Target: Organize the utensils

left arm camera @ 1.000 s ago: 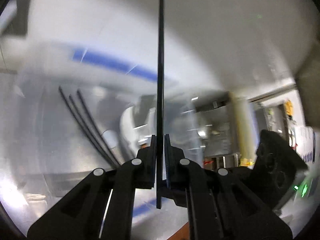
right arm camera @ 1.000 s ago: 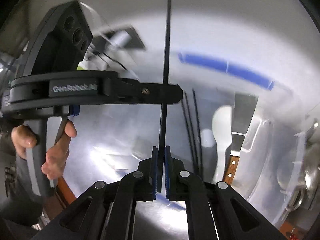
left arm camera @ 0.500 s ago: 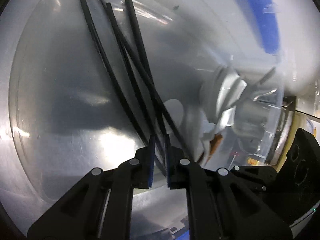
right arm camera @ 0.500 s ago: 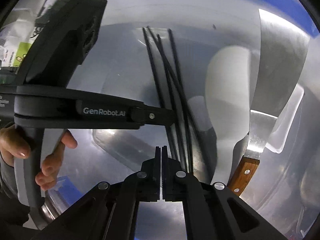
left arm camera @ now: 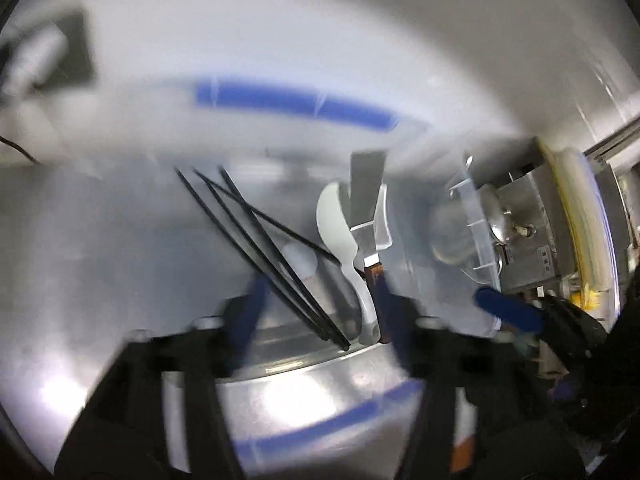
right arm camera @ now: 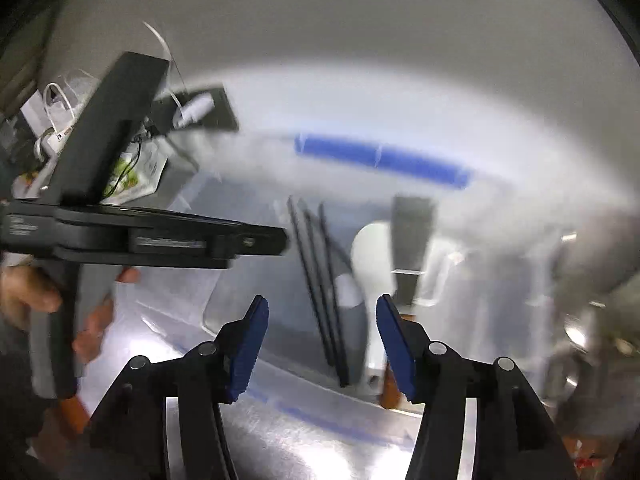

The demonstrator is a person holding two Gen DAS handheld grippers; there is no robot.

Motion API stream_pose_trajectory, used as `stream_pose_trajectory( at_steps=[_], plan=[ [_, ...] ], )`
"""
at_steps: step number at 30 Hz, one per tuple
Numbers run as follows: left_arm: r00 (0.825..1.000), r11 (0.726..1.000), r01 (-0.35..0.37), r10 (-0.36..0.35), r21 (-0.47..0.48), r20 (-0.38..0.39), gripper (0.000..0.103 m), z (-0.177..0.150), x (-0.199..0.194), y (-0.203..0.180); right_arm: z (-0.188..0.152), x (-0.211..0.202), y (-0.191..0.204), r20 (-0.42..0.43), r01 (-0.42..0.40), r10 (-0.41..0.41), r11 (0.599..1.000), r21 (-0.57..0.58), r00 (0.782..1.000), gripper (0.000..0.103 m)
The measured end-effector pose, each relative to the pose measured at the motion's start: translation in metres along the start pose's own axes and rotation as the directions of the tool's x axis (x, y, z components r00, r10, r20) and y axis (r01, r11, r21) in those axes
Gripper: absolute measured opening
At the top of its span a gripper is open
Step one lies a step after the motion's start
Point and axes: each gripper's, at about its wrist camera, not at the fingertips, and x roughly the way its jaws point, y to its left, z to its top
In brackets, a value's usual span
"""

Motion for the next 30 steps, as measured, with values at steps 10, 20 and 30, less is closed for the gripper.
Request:
stream_pose_trajectory(
  at_steps=[10,20,30],
  plan=[
    [0.951,0.967,-0.255,0.248,0.014,0.186,0.095,-0.092,-0.081,-0.01,-0.068,-0.06,0.034,0.162,0.254,-0.27,0.961,0.112,0.949,0.083],
    [0.907,0.927,-0.374,0.357,0.035,0.223,0.096,-0.154,-0.078,-0.016,-0.116,-0.053,0.039,0.111,0.363,-0.38,0.92,0.15,0.918,0.098],
    [0.873,0.897,-0.443,0.434,-0.012,0.224,0.096,-0.163,-0.071,-0.018,-0.127,-0.042,0.025,0.025,0.39,-0.403,0.898,0.205,0.915,0.098]
  ],
)
